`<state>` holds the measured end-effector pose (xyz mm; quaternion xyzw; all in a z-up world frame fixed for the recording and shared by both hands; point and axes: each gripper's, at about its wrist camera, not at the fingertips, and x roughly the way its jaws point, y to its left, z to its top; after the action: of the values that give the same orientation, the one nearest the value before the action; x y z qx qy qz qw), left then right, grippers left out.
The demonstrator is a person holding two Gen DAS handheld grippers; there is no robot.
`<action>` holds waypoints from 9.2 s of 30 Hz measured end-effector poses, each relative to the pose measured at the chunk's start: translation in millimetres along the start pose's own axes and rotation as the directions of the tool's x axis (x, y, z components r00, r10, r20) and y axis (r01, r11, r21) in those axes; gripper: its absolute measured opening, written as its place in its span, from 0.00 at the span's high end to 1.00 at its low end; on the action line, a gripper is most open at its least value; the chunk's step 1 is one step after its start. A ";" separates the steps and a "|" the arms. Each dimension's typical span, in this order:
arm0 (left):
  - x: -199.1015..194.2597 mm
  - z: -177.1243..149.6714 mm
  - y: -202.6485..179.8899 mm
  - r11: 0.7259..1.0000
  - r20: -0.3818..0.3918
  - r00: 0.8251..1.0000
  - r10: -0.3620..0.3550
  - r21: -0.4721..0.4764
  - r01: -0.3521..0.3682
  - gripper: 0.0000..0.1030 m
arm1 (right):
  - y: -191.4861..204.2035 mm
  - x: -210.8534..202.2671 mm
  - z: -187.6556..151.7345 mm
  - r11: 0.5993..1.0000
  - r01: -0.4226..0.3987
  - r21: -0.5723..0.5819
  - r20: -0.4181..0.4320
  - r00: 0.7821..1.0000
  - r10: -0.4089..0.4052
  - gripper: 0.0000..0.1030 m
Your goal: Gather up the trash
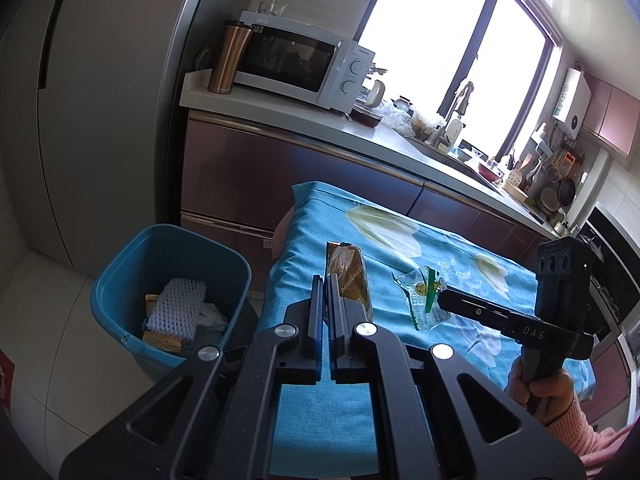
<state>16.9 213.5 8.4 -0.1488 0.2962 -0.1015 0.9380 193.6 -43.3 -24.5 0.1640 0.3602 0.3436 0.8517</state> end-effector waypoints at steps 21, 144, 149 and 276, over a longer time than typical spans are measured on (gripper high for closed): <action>-10.0 2.4 53.3 0.991 0.019 0.993 0.112 -0.072 -0.111 0.98 | 34.5 59.3 10.4 0.995 -0.064 -0.074 -0.091 0.994 0.058 0.71; -25.1 -51.6 -60.8 0.916 0.364 0.875 0.319 0.118 -0.383 0.05 | 69.0 -58.2 -53.0 0.848 0.508 -0.150 0.449 0.800 -0.399 0.06; -28.2 -58.3 -81.9 0.920 0.396 0.871 0.289 0.137 -0.368 0.05 | 65.2 -81.3 -63.3 0.835 0.538 -0.115 0.501 0.757 -0.419 0.06; -23.4 -75.9 -107.0 0.927 0.442 0.864 0.241 0.157 -0.339 0.05 | 65.0 -116.0 -84.2 0.797 0.601 -0.049 0.559 0.678 -0.477 0.06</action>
<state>-57.3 103.4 -2.2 -0.0109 0.0954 0.0422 0.9945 43.5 -76.1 9.9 0.0368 0.1064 0.0569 0.9920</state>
